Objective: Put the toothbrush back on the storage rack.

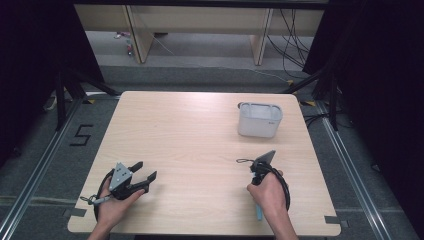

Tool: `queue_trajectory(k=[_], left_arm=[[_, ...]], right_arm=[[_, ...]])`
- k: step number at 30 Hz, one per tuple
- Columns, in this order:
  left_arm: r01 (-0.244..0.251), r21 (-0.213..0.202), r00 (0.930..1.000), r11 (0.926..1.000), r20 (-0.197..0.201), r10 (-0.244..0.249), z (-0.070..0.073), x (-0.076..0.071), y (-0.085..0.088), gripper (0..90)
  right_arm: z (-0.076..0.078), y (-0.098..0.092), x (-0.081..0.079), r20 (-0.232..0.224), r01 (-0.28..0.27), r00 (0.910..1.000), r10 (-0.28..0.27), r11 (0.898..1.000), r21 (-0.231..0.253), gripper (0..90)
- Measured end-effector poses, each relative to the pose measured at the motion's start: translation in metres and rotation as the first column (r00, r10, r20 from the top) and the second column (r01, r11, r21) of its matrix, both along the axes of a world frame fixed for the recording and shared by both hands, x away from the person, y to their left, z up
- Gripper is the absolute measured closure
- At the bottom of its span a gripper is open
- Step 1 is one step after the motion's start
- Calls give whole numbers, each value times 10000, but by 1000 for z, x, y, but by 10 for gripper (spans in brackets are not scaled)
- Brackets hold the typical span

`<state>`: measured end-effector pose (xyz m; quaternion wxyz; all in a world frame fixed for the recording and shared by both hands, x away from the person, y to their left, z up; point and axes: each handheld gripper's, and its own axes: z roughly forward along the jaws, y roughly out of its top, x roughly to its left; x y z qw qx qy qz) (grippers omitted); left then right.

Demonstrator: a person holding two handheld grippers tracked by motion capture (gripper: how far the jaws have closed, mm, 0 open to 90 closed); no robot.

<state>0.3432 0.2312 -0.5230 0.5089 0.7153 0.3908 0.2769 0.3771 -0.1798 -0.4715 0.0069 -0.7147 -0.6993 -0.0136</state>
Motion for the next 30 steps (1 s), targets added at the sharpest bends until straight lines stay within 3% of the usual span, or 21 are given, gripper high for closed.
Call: queue_trajectory(k=[2,4,6,8,9,11,12,14,18,23,24,26,27,28,29,30], left_arm=[[5,11,10000,10000,-2,-5,0,0,0,340],[2,0,10000,10000,18,-2,0,0,0,341],[-3,19,10000,10000,1,3,0,0,0,340],[-1,11,10000,10000,10,1,0,0,0,340],[-4,9,10000,10000,9,4,0,0,0,340],[-5,2,10000,10000,12,5,0,0,0,340],[-3,-5,10000,10000,30,3,0,0,0,340],[-5,1,10000,10000,24,5,0,0,0,340],[3,16,10000,10000,26,-3,0,0,0,341],[-4,19,10000,10000,34,4,0,0,0,341],[-6,15,10000,10000,32,6,0,0,0,340],[-13,8,10000,10000,27,13,0,0,0,341],[-15,6,10000,10000,28,15,0,0,0,341],[-15,6,10000,10000,24,15,0,0,0,341],[-13,10,10000,10000,19,13,0,0,0,341],[-17,11,10000,10000,15,17,0,0,0,341]], right_arm=[[-2,-4,-1,71,-260,9996,260,9997,-43,785],[1,-5,-1,26,-306,9995,305,9992,239,786],[-1,-7,-2,179,-434,9989,435,9990,-62,787],[-1,-7,-3,280,-485,9984,485,9988,-8,787],[1,-5,-3,262,-224,9994,222,9997,58,788],[1,-10,-5,439,-901,9950,901,9959,-24,788],[3,-10,-5,322,-881,9956,877,9961,112,789],[3,-10,-6,464,-914,9947,916,9958,-82,789],[7,-12,-8,765,-991,9922,985,9951,40,789],[14,-14,-12,1407,-1323,9820,1263,9906,340,789],[15,-16,-12,1575,-1552,9764,1474,9871,382,789],[17,-15,-13,1767,-1350,9764,1241,9895,509,789],[17,-17,-13,1958,-1403,9722,1281,9888,499,789],[18,-15,-13,1905,-982,9781,840,9929,668,789],[19,-15,-14,2035,-882,9764,725,9937,692,790],[19,-20,-14,2284,-1496,9649,1298,9862,717,790]])
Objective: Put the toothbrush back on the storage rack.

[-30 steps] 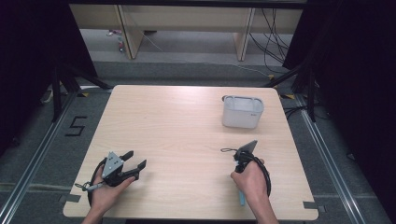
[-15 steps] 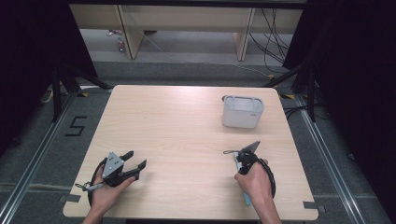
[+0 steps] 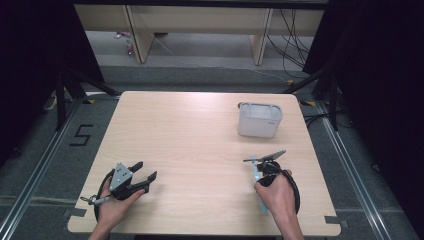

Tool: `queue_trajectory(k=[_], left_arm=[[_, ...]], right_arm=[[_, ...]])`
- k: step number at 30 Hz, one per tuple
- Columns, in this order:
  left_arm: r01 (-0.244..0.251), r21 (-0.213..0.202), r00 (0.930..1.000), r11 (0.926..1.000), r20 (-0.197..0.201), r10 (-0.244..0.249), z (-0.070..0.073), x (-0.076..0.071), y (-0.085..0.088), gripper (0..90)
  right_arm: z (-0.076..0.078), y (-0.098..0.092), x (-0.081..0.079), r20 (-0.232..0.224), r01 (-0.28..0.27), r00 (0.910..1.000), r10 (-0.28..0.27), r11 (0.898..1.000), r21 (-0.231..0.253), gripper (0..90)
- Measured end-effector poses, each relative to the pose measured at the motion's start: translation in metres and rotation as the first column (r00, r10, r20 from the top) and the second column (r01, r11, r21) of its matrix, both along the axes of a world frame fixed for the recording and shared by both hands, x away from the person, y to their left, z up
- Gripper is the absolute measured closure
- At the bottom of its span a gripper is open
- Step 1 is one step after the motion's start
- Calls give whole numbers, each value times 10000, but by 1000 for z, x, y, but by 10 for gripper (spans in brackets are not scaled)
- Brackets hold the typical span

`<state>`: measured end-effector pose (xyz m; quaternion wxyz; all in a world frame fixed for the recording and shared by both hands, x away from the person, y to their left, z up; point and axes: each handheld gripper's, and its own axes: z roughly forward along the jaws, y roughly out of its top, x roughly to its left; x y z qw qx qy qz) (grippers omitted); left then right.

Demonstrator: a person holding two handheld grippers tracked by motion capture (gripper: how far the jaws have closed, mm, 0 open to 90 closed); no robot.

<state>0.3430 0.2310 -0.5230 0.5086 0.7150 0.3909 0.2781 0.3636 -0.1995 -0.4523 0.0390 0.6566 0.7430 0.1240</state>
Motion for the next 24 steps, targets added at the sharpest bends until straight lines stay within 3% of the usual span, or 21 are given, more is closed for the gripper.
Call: queue_trajectory(k=[1,6,9,11,16,17,18,24], left_arm=[[-7,-9,10000,10000,5,7,0,0,0,341],[-77,25,10000,10000,-30,77,0,-1,0,341],[-95,37,9999,9999,-58,95,1,-1,0,341],[-97,31,9999,9999,-62,97,1,-1,0,342],[-86,-34,10000,10000,-5,86,0,0,1,341],[-71,-49,10000,10000,4,71,0,0,0,341],[-115,28,9999,9999,-69,116,1,-1,1,342],[-120,7,9999,9999,-66,120,1,-1,1,342]], right_arm=[[-1,-2,0,242,-209,9995,208,9998,28,790],[2,-2,-2,650,-17,9979,-8,9993,377,789],[2,-5,-3,893,-344,9955,321,9991,243,789],[3,-7,-4,1095,-284,9937,249,9991,308,789],[5,-12,-5,1766,-309,9840,250,9991,307,789],[5,-14,-5,1830,-419,9825,358,9987,299,789],[3,-16,-4,2122,-764,9748,688,9967,278,789],[3,-15,-5,2538,-466,9663,432,9989,72,789]])
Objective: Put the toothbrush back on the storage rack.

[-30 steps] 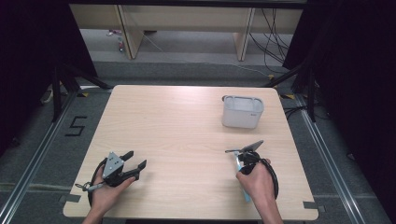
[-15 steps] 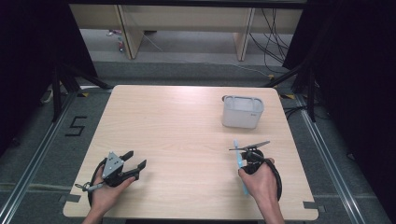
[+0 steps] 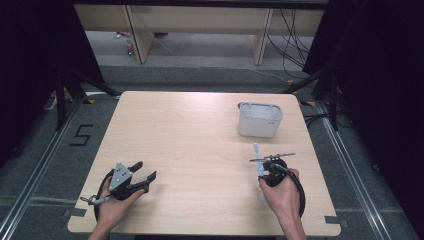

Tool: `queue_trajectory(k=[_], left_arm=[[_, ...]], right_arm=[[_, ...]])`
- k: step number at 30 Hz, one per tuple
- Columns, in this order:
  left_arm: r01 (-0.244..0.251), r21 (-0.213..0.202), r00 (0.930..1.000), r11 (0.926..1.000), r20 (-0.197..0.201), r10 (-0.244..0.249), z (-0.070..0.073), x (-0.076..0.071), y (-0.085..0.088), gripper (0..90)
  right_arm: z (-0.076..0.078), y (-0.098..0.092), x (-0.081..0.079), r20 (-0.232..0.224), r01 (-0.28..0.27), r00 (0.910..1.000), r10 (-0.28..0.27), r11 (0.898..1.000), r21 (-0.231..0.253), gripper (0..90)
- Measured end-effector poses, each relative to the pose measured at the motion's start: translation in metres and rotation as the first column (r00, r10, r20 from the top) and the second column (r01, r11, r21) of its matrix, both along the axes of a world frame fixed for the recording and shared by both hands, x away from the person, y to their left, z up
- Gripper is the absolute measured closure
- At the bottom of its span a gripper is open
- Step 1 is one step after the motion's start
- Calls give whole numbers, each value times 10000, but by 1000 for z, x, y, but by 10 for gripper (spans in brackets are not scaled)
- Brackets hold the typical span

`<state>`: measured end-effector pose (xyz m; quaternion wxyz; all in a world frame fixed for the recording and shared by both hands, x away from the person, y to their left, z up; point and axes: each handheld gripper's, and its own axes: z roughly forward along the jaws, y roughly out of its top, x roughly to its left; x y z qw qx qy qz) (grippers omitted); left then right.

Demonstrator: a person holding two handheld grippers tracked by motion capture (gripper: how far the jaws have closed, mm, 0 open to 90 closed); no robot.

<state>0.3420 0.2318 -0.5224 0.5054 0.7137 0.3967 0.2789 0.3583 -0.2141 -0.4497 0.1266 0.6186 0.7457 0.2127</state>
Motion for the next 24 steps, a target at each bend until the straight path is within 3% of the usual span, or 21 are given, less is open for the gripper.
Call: queue_trajectory(k=[3,5,6,9,11,13,15,18,19,20,21,22,24], left_arm=[[2,12,10000,10000,14,-2,0,0,0,343],[-4,18,10000,10000,12,4,0,0,0,342],[9,-52,10000,10000,46,-8,0,0,0,343],[-19,32,10000,10000,-7,19,0,0,0,343],[-26,19,10000,10000,-7,26,0,0,0,343],[-10,-67,10000,10000,52,11,0,0,0,343],[-36,-55,10000,10000,-12,36,0,0,0,343],[-35,-59,10000,10000,6,35,0,0,0,343],[10,-115,10000,9999,64,-10,-1,0,0,343],[2,-98,10000,10000,56,-1,-1,0,0,343],[1,-101,10000,9999,60,-1,-1,0,0,343],[13,-114,10000,9999,64,-12,-1,0,0,343],[-42,-81,10000,10000,16,42,0,0,0,343]], right_arm=[[0,3,-1,-57,441,9990,-439,9987,253,789],[0,1,-1,123,179,9998,-183,9993,321,788],[-1,-1,-1,429,-85,9991,73,9996,286,788],[1,-3,-2,630,35,9980,-64,9989,464,788],[2,-6,-3,970,-26,9953,-1,9996,268,788],[3,-6,-3,1092,151,9938,-203,9987,481,788],[3,-10,-3,1386,-30,9903,-36,9989,474,788],[4,-8,-5,1482,453,9873,-574,9954,842,788],[3,-12,-4,1788,-66,9839,-16,9990,453,788],[4,-11,-5,1718,163,9847,-292,9970,760,788],[2,-15,-4,1985,-168,9801,66,9986,499,788],[3,-12,-4,1913,271,9807,-393,9974,661,788],[4,-14,-4,2104,135,9772,-290,9971,746,788]])
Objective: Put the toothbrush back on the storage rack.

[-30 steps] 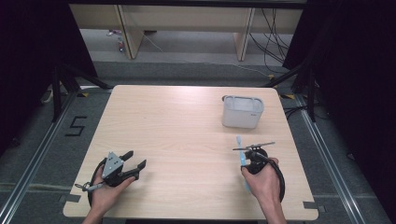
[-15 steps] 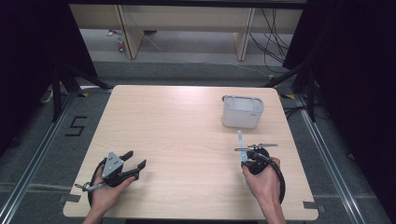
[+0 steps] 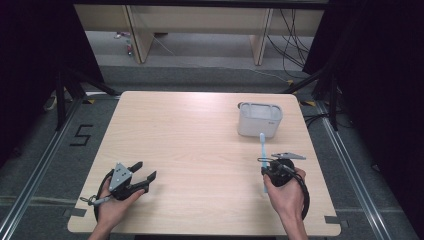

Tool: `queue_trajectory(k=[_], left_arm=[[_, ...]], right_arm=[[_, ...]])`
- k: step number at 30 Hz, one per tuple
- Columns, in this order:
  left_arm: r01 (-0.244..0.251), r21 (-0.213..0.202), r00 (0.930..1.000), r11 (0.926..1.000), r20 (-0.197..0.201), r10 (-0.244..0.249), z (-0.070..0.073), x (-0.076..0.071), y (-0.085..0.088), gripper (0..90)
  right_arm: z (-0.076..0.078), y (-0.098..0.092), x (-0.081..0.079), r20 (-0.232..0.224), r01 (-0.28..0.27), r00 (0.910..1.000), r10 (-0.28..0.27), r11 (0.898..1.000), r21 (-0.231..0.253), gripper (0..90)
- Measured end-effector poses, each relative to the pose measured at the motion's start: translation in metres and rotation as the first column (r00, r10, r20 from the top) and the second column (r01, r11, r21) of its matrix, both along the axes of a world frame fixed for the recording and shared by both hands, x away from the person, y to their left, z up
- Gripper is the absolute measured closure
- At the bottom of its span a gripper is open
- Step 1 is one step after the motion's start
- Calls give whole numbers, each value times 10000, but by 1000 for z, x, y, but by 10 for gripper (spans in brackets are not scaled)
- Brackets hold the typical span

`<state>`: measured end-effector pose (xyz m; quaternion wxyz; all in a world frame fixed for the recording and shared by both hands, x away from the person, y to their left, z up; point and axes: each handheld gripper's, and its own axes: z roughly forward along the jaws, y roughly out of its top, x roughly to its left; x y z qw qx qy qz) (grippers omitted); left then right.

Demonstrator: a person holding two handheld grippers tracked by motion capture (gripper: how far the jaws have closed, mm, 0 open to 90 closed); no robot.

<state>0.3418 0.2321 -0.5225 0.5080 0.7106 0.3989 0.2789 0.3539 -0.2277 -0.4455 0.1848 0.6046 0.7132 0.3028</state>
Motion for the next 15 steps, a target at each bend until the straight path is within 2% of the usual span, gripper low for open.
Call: queue_trajectory(k=[2,3,4,5,6,8,11,12,13,15], left_arm=[[-5,9,10000,10000,-10,5,0,0,0,343],[-3,8,10000,10000,-12,3,0,0,0,343],[1,16,10000,10000,-14,-1,0,0,0,343],[3,23,10000,10000,-13,-3,0,0,0,343],[1,19,10000,10000,-16,-1,0,0,0,344],[-4,14,10000,10000,-23,4,0,0,0,343],[-25,-48,10000,10000,30,25,0,1,0,344],[-13,-68,10000,10000,40,13,-1,1,0,344],[-14,-64,10000,10000,44,14,-1,1,0,344],[-16,7,10000,10000,-22,16,0,0,0,344]], right_arm=[[1,0,-1,210,54,9998,-52,10000,-74,788],[1,-2,-1,241,-137,9996,143,9996,-258,788],[1,-2,-1,216,-131,9997,132,9999,-75,788],[0,-2,-1,343,-181,9992,184,9998,-96,789],[0,-2,-1,461,-129,9988,145,9993,-346,788],[0,-3,-1,514,-228,9984,245,9991,-347,788],[-1,-2,-1,723,-81,9973,108,9993,-373,788],[0,-3,-1,727,-221,9970,249,9990,-391,788],[0,-2,-2,609,-109,9981,119,9998,-161,788],[0,-3,-1,1050,-163,9943,172,9998,-101,788]])
